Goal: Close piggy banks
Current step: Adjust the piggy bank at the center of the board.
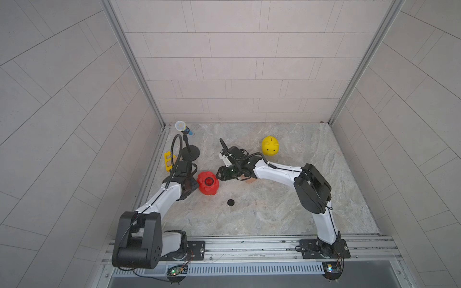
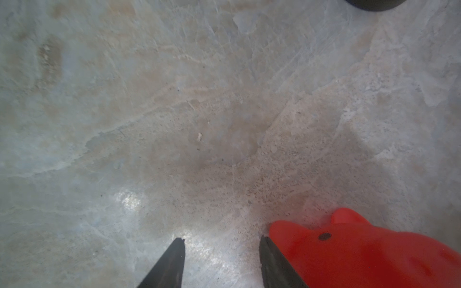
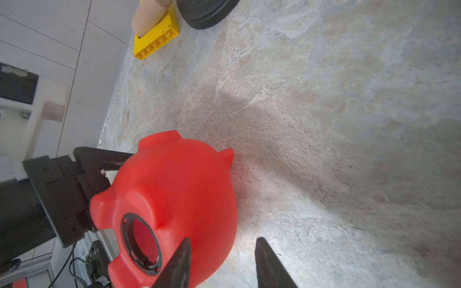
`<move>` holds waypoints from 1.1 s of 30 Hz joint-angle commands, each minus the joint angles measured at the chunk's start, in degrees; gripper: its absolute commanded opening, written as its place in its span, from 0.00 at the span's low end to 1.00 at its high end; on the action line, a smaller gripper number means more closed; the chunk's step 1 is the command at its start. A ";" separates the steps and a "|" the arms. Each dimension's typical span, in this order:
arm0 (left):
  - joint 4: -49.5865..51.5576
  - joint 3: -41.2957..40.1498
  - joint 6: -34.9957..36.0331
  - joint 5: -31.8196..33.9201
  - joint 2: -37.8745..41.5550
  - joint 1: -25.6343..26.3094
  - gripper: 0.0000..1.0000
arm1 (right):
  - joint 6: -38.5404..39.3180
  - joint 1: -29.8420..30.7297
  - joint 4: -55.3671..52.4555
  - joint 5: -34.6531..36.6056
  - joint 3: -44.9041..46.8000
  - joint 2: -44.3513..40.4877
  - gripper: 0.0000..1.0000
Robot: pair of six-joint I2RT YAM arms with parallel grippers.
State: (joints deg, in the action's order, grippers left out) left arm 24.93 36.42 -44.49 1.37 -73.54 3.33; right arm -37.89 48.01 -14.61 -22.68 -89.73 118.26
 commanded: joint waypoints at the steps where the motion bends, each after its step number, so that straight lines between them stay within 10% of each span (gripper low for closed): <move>1: -1.14 1.66 0.71 0.21 -1.16 -0.15 0.54 | 0.32 0.59 -0.84 0.37 1.66 -2.83 0.44; 33: -4.98 6.06 2.65 -2.08 -11.31 -0.17 0.55 | -0.07 2.09 0.55 -0.46 4.17 -3.69 0.44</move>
State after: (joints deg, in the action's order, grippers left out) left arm 20.56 41.36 -42.74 1.83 -83.50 2.09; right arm -37.93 48.60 -14.85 -22.65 -86.00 116.14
